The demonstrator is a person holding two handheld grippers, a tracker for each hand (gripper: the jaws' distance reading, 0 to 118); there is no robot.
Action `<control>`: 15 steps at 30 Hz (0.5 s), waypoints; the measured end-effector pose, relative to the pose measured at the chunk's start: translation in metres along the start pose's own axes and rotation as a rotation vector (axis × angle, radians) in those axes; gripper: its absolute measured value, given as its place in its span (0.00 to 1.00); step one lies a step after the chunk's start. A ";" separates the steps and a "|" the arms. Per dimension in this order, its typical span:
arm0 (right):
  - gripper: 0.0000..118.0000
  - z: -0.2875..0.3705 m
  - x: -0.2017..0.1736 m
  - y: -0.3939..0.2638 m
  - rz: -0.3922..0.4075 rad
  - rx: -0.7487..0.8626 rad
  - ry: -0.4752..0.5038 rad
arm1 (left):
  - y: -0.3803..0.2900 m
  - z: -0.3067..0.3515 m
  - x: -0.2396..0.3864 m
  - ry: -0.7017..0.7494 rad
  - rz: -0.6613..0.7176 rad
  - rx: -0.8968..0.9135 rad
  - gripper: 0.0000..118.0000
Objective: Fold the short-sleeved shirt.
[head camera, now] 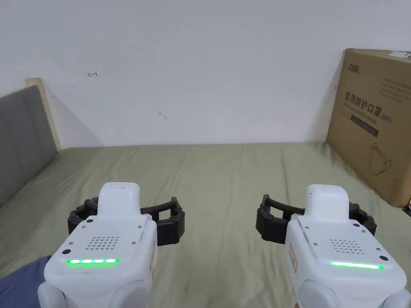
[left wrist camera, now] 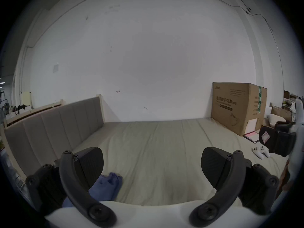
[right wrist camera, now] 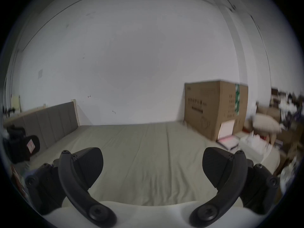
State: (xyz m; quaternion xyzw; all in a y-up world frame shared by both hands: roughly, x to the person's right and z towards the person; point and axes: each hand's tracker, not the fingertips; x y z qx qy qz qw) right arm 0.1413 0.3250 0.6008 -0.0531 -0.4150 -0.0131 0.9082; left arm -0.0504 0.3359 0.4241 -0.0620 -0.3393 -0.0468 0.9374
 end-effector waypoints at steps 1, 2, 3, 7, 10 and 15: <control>1.00 0.001 -0.005 0.005 0.021 0.005 0.004 | 0.004 0.002 0.002 0.037 -0.028 0.020 1.00; 1.00 0.002 -0.008 0.007 0.033 0.013 -0.002 | 0.007 0.004 0.004 0.049 -0.064 0.040 1.00; 1.00 0.003 -0.008 0.009 0.041 0.028 0.018 | 0.009 0.005 0.005 0.048 -0.088 0.055 1.00; 0.97 0.003 -0.016 0.010 0.070 0.006 -0.005 | 0.012 0.011 0.009 0.061 -0.107 0.028 0.81; 0.28 0.009 -0.016 0.005 0.020 0.010 0.011 | 0.005 0.015 0.010 0.087 -0.156 0.062 0.09; 0.04 0.006 -0.012 0.003 0.023 0.007 -0.017 | 0.002 0.015 0.000 -0.009 -0.027 0.035 0.00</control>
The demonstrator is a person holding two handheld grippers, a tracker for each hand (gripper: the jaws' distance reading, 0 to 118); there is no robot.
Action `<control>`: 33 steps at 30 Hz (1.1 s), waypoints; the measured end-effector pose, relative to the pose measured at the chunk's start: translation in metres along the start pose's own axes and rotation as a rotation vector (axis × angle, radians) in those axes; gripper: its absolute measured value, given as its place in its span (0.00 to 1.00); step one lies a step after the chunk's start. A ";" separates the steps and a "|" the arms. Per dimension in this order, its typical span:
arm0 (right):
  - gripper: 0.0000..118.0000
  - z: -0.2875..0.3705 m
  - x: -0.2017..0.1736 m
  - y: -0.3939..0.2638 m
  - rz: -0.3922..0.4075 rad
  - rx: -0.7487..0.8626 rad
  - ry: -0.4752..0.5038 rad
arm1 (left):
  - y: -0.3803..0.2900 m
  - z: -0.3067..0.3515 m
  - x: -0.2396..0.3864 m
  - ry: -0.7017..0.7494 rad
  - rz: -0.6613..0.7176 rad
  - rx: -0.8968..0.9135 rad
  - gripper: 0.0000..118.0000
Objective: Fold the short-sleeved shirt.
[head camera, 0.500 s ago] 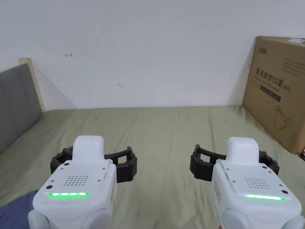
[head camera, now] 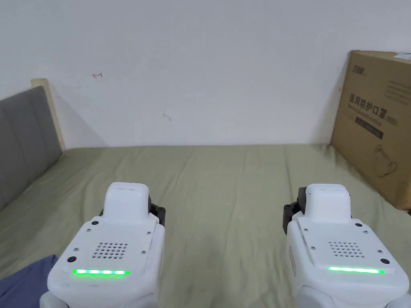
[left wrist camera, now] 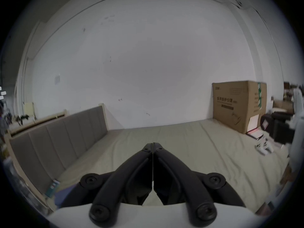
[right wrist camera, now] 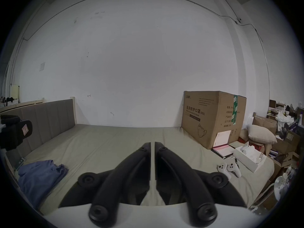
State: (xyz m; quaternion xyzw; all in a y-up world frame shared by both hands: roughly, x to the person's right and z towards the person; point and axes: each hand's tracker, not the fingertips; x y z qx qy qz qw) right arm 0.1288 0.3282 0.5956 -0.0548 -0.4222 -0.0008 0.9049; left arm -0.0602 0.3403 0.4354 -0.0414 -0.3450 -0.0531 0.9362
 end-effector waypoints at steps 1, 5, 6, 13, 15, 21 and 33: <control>0.01 0.000 -0.001 -0.001 0.007 0.002 -0.006 | 0.000 -0.002 -0.002 -0.006 0.021 -0.002 0.00; 0.00 -0.001 -0.002 -0.001 0.003 0.000 0.013 | 0.000 -0.008 -0.002 -0.014 0.003 -0.027 0.00; 0.00 -0.003 -0.003 0.000 0.011 -0.007 0.014 | 0.000 -0.007 -0.002 -0.016 0.001 -0.025 0.00; 0.00 -0.003 -0.022 0.007 0.056 -0.002 0.089 | 0.007 -0.005 -0.017 -0.001 0.042 -0.028 0.00; 0.00 -0.004 -0.033 0.010 0.078 0.008 0.112 | 0.009 -0.001 -0.028 0.041 0.035 -0.027 0.00; 0.00 -0.009 -0.087 0.016 0.064 -0.001 0.326 | 0.010 0.027 -0.084 0.216 0.062 -0.027 0.00; 0.00 -0.003 -0.164 0.000 0.133 -0.049 0.544 | -0.010 0.049 -0.159 0.456 0.101 -0.120 0.00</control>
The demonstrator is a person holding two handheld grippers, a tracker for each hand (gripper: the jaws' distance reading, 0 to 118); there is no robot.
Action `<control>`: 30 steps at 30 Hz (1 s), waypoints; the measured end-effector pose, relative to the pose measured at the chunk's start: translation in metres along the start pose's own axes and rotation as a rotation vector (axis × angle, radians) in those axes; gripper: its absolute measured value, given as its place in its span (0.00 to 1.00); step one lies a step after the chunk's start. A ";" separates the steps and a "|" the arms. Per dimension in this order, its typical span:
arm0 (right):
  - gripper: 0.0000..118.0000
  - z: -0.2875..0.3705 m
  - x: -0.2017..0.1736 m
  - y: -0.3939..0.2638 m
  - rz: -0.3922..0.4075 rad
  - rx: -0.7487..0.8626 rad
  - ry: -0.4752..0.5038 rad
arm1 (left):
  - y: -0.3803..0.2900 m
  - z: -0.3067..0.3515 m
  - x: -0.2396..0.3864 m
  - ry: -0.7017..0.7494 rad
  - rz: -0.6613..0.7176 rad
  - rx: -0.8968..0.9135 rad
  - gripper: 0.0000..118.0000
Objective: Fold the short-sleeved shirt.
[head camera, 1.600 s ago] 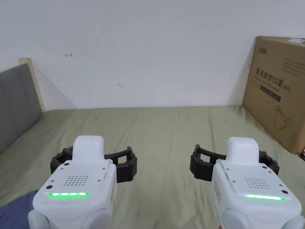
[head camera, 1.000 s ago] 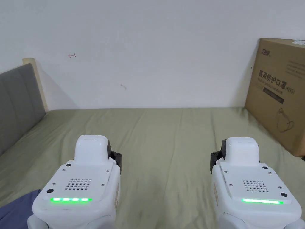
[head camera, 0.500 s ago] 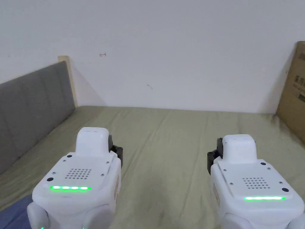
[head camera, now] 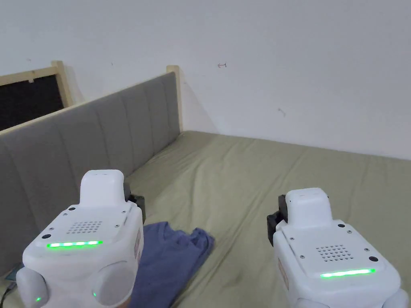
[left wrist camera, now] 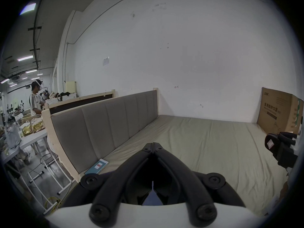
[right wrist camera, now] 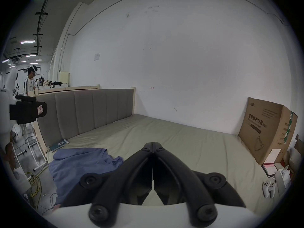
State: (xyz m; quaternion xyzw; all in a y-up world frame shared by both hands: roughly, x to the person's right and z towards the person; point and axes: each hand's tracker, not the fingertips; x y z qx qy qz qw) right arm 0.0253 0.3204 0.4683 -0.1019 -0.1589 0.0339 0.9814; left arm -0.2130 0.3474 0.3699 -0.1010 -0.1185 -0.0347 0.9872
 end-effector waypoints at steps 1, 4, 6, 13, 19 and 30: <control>0.00 -0.001 0.000 -0.002 -0.002 -0.006 0.001 | -0.003 -0.004 -0.001 -0.004 0.003 -0.011 0.00; 0.00 -0.007 0.001 -0.007 -0.007 -0.033 0.010 | -0.017 -0.030 -0.001 -0.015 0.027 -0.094 0.00; 0.00 -0.010 0.001 -0.011 -0.003 -0.055 0.008 | -0.033 -0.054 0.000 -0.018 0.008 -0.181 0.00; 0.00 -0.026 0.005 -0.031 -0.007 -0.136 0.003 | -0.108 -0.131 -0.005 -0.032 0.032 -0.534 0.98; 0.00 -0.044 0.008 -0.044 -0.010 -0.201 -0.002 | -0.157 -0.179 0.004 -0.034 0.014 -0.674 0.97; 0.00 -0.065 0.003 -0.065 -0.036 -0.314 0.027 | -0.203 -0.225 0.012 -0.108 0.015 -0.885 0.96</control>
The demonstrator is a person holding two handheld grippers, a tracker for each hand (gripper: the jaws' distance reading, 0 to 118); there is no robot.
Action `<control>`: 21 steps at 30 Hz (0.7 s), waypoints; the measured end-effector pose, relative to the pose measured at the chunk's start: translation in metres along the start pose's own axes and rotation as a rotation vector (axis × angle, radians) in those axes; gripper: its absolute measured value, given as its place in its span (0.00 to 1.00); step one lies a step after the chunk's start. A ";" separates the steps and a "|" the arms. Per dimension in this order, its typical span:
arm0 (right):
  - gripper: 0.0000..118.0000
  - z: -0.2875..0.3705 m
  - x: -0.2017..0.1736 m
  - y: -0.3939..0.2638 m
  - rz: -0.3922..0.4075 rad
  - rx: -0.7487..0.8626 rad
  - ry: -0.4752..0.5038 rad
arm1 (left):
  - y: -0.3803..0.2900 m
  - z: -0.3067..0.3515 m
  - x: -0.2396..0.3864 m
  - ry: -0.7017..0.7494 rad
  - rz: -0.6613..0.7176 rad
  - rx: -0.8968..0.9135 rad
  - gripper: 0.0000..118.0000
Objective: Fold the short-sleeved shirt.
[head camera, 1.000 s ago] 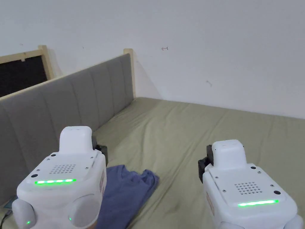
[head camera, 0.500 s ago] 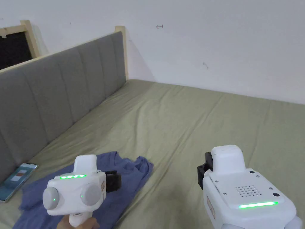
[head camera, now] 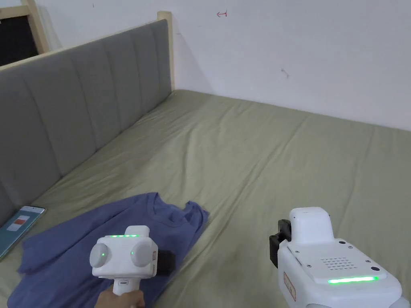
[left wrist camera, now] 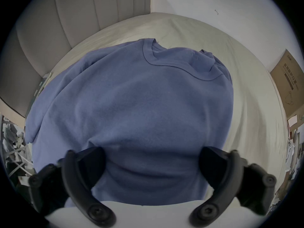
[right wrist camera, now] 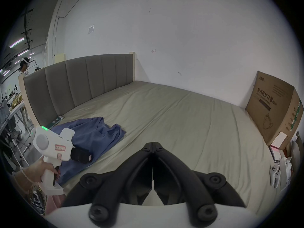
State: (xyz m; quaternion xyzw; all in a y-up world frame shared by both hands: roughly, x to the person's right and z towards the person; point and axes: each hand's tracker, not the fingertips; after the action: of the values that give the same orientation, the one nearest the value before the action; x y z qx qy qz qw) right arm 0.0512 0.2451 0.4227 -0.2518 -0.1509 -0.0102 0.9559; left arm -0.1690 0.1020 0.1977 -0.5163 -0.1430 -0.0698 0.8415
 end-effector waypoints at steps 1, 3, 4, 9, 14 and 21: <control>0.00 -0.002 -0.001 -0.001 0.001 -0.009 0.005 | 0.000 0.004 -0.002 0.001 0.000 0.006 0.91; 0.00 -0.004 -0.004 -0.003 0.001 -0.021 0.012 | 0.001 0.014 -0.006 0.004 0.007 0.022 0.68; 0.00 -0.004 -0.005 -0.003 -0.001 -0.027 0.017 | 0.002 0.019 -0.008 0.006 0.010 0.024 0.57; 0.00 -0.001 -0.006 -0.006 -0.006 -0.036 0.034 | 0.007 0.027 -0.020 -0.004 0.087 0.017 0.11; 0.00 0.002 0.005 -0.007 -0.036 -0.044 0.021 | 0.008 0.038 -0.018 -0.012 0.060 0.030 0.10; 0.00 0.010 0.035 -0.006 -0.109 -0.047 -0.010 | 0.041 0.094 0.014 -0.239 0.051 0.119 0.10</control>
State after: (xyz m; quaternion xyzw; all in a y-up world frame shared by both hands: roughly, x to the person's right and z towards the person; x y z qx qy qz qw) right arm 0.0810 0.2469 0.4435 -0.2656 -0.1687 -0.0644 0.9470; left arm -0.1606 0.2044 0.2069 -0.4734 -0.2333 0.0222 0.8491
